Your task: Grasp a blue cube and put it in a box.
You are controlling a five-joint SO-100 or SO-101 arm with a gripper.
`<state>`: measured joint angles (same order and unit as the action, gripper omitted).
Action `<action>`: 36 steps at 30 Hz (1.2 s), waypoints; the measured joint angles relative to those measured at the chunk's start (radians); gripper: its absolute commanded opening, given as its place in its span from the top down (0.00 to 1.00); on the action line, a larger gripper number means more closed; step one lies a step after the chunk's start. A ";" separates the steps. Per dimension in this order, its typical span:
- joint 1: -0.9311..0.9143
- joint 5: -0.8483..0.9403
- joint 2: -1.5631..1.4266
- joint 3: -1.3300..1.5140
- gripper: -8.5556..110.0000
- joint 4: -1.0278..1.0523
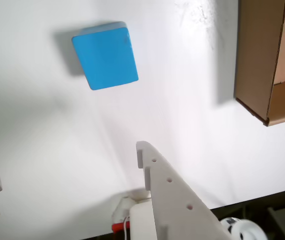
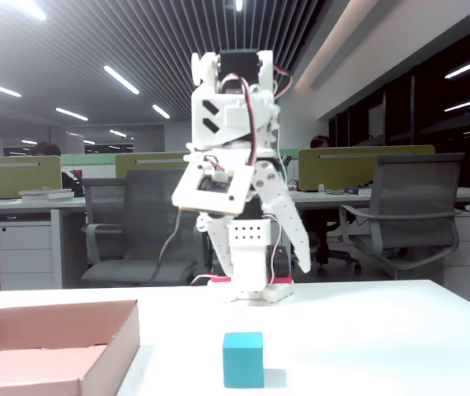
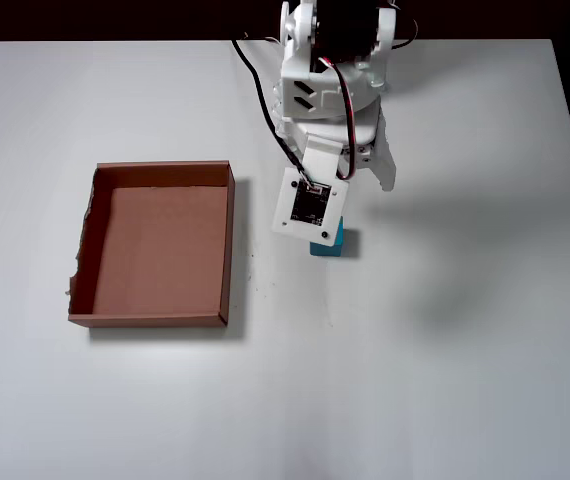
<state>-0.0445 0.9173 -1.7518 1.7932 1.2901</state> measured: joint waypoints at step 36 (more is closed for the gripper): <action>-0.057 0.097 0.183 0.048 0.66 -0.310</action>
<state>-0.1012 1.0140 -1.5693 1.8408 0.9802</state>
